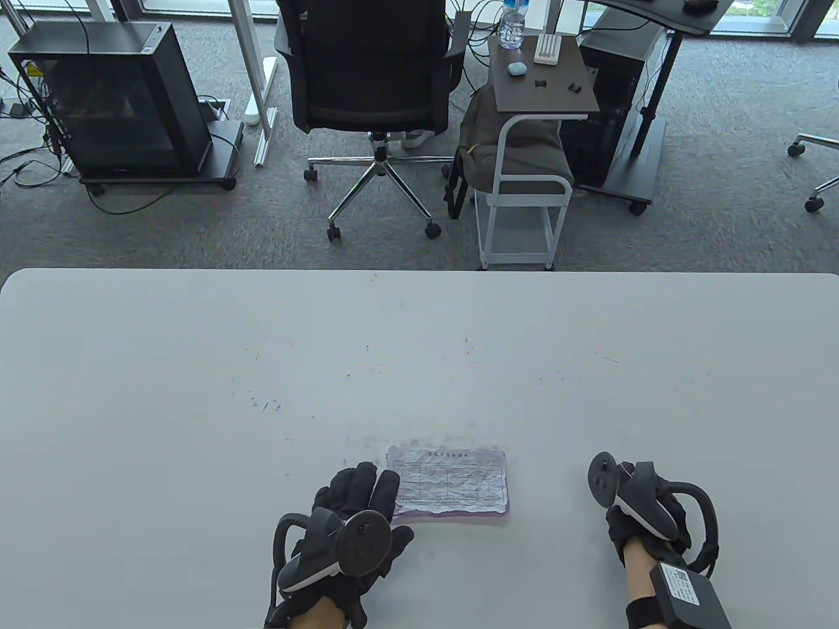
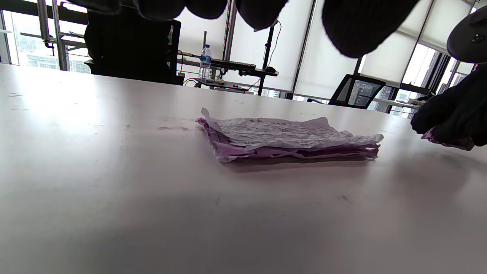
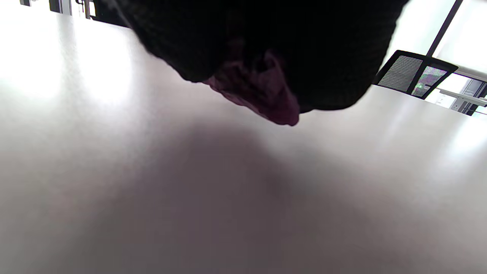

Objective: Flatten crumpled invoices and stack

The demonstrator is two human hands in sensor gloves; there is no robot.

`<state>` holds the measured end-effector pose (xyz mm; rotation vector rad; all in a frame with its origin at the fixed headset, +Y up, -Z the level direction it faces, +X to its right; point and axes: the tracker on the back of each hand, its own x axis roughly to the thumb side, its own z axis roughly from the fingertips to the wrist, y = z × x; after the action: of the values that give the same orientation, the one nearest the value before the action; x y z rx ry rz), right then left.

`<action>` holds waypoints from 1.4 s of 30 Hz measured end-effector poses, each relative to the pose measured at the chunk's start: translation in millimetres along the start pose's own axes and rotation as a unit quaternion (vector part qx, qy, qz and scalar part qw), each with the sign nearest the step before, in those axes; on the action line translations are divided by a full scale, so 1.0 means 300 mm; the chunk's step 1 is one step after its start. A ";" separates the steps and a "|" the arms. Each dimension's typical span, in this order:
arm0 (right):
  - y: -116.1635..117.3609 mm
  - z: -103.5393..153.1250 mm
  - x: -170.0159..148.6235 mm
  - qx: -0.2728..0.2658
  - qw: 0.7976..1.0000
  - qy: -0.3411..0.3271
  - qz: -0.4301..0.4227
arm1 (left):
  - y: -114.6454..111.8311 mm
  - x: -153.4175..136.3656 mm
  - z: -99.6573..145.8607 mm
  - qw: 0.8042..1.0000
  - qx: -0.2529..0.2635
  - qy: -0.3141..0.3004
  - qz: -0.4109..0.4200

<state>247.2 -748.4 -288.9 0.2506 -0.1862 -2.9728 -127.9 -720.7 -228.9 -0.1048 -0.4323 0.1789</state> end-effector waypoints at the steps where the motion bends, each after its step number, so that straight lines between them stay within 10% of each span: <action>1: -0.032 0.016 0.013 -0.014 1.000 -0.012 -0.019 | 0.003 0.002 0.003 1.000 0.007 -0.005 0.005; 14: -0.299 0.357 0.290 -0.123 0.940 -0.218 -0.232 | 0.074 0.026 0.041 0.994 0.066 -0.055 0.068; 30: -0.162 0.366 0.325 -0.002 0.793 -0.291 -0.536 | 0.074 0.087 0.065 0.981 0.010 -0.129 0.141; 42: -0.170 0.389 0.363 -0.022 0.795 -0.323 -0.513 | 0.046 0.079 0.047 0.903 -0.003 -0.156 0.401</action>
<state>113.5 -703.1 -198.7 -1.0416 -0.0410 -3.9775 -115.0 -701.9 -208.3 -0.2613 -0.6929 1.0201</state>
